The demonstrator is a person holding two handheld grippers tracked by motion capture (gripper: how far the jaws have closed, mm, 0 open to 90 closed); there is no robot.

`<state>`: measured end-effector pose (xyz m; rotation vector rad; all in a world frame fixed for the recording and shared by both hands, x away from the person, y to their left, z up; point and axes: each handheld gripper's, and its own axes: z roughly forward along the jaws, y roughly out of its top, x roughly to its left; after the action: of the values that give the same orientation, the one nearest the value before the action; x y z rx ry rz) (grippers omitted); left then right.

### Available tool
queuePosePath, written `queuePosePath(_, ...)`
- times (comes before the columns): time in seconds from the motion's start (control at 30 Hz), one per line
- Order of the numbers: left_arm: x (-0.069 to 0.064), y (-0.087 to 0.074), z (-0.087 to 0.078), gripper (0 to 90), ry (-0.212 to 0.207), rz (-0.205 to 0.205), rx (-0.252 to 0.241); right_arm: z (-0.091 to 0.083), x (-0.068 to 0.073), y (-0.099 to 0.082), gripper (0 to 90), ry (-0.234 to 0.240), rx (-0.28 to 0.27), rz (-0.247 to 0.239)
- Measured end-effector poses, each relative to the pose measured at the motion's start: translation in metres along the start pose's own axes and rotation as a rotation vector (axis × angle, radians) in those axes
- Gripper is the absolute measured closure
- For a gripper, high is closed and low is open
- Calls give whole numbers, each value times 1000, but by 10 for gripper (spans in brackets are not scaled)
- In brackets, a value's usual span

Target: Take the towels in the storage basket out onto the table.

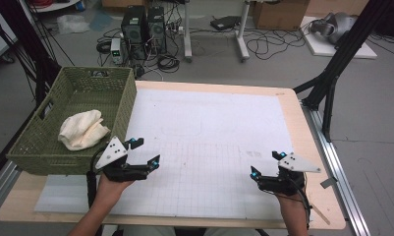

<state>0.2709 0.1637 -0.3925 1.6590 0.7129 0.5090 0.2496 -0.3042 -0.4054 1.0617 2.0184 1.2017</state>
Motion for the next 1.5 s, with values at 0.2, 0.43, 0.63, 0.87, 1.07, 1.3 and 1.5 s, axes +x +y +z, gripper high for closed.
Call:
queuePosePath(0.2, 2, 16, -8, 184, -9, 7, -40, -2, 0, 2, 91, 10, -26, 6)
queuePosePath(0.43, 13, 31, -19, 184, 0, -6, -62, 0, 2, 2, 91, 14, -20, -4)
queuePosePath(0.63, 25, 44, -28, 184, 22, -8, -75, 2, 2, 2, 91, 24, -16, -5)
queuePosePath(0.87, 41, 57, -36, 184, 43, -8, -74, 2, 2, 2, 91, 21, -14, 3)
queuePosePath(1.07, 68, 77, -49, 184, 80, -9, -76, 2, 1, 2, 91, 19, -14, 9)
queuePosePath(1.3, 95, 87, -57, 184, 112, -44, -77, 2, 1, 2, 91, 19, -10, 8)
queuePosePath(1.5, 119, 86, -64, 184, 165, -70, -48, 3, 0, 2, 91, 17, -7, 4)
